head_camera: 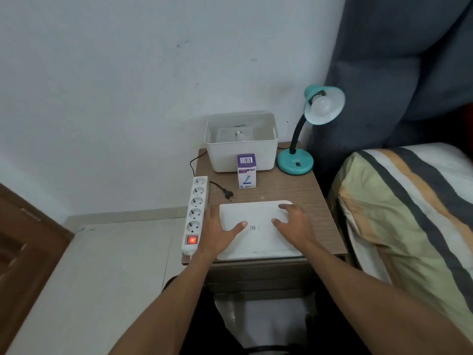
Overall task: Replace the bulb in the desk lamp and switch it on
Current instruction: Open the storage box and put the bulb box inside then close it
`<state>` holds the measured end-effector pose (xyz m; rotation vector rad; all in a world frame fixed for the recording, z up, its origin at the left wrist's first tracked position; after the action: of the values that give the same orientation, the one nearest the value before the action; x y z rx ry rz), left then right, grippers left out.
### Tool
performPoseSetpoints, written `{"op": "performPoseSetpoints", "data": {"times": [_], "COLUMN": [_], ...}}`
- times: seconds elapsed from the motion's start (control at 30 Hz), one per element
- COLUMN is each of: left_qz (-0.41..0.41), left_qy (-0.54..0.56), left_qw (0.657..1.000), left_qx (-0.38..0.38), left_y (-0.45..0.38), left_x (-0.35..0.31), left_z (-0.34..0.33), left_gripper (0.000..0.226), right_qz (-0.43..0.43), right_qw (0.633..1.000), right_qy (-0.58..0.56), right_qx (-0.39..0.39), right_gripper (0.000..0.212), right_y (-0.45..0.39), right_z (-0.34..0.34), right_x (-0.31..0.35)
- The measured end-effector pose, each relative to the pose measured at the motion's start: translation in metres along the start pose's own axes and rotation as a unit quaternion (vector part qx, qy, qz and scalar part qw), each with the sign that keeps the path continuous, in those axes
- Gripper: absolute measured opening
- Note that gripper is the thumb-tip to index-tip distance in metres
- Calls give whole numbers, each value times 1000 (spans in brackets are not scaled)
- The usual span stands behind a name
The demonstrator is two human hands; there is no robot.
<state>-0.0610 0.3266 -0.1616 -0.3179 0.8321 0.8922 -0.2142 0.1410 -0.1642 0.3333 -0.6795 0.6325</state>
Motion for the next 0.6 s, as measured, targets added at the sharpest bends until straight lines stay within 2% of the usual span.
{"op": "performPoseSetpoints", "data": {"times": [0.17, 0.37, 0.6], "left_qz": [27, 13, 30], "left_qy": [-95, -142, -102], "left_qw": [995, 990, 993], "left_qx": [33, -5, -51], "left_y": [13, 19, 22], "left_x": [13, 16, 10], "left_z": [-12, -26, -33], "left_gripper": [116, 104, 102], "right_qz": [-25, -1, -19], "right_qw": [998, 996, 996], "right_qy": [50, 70, 15], "right_qx": [-13, -50, -87], "right_gripper": [69, 71, 64], "right_y": [21, 28, 30], "right_z": [-12, -18, -25], "right_x": [-21, -32, -31]}}
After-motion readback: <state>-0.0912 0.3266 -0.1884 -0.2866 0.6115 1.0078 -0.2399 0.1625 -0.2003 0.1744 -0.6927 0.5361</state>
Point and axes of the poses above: each hand's wrist, its own y-axis away from the middle knuckle, its own z-axis out of the back of the hand, x = y × z, the point moved 2 cm from there along -y, towards the middle knuckle, and after that the axes turned 1 degree about x, right-handed, at the moved point
